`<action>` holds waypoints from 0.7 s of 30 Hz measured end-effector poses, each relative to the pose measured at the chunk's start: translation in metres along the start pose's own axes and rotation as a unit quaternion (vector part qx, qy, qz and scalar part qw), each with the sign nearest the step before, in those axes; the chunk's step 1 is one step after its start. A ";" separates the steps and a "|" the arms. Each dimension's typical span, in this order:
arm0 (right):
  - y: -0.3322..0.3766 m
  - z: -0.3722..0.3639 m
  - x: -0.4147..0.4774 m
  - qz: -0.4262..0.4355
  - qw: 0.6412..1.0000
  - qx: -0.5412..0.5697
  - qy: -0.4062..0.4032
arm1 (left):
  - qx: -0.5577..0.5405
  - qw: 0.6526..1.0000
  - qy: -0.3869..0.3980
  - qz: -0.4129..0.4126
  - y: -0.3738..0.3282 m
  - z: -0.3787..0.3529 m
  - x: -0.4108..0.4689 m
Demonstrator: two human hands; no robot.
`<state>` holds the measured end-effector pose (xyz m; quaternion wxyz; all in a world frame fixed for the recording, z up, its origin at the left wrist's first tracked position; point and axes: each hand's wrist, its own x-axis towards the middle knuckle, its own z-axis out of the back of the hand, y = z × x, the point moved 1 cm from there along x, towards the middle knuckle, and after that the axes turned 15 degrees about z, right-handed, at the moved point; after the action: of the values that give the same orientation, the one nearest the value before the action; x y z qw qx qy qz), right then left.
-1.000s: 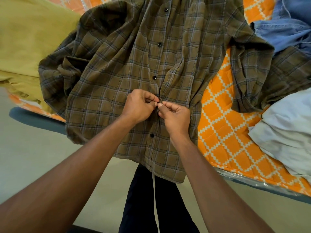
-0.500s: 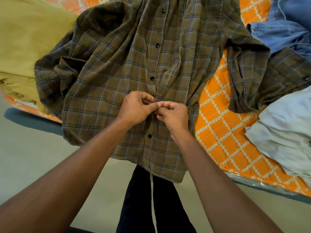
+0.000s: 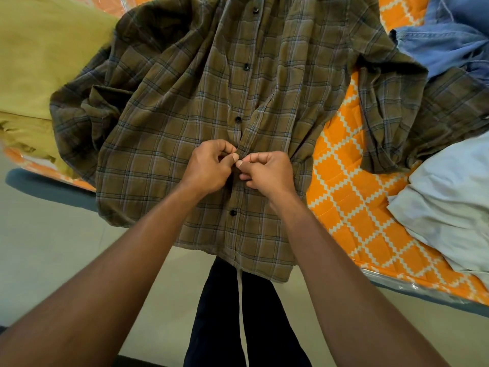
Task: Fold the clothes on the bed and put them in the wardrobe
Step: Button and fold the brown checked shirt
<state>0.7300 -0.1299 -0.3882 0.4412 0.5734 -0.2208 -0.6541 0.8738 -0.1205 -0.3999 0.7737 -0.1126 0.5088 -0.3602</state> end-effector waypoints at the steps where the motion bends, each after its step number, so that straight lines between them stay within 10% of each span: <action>1: 0.003 0.002 0.002 -0.011 1.000 0.011 0.014 | 0.004 1.000 0.010 -0.007 0.000 0.003 0.002; 11: 0.012 0.012 0.011 -0.081 0.994 0.027 0.074 | 0.193 0.966 -0.018 -0.169 -0.011 0.015 0.002; 16: 0.012 0.007 -0.003 0.052 0.950 -0.308 -0.021 | 0.276 0.956 -0.065 -0.073 -0.031 0.023 0.002; 21: 0.033 0.014 -0.015 0.206 0.947 -0.234 -0.075 | 0.187 0.975 -0.044 -0.113 -0.055 0.036 0.004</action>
<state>0.7265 -0.1373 -0.3505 0.6703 0.3452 -0.2074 -0.6233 0.8822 -0.1695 -0.3569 0.7570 -0.0383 0.3824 -0.5285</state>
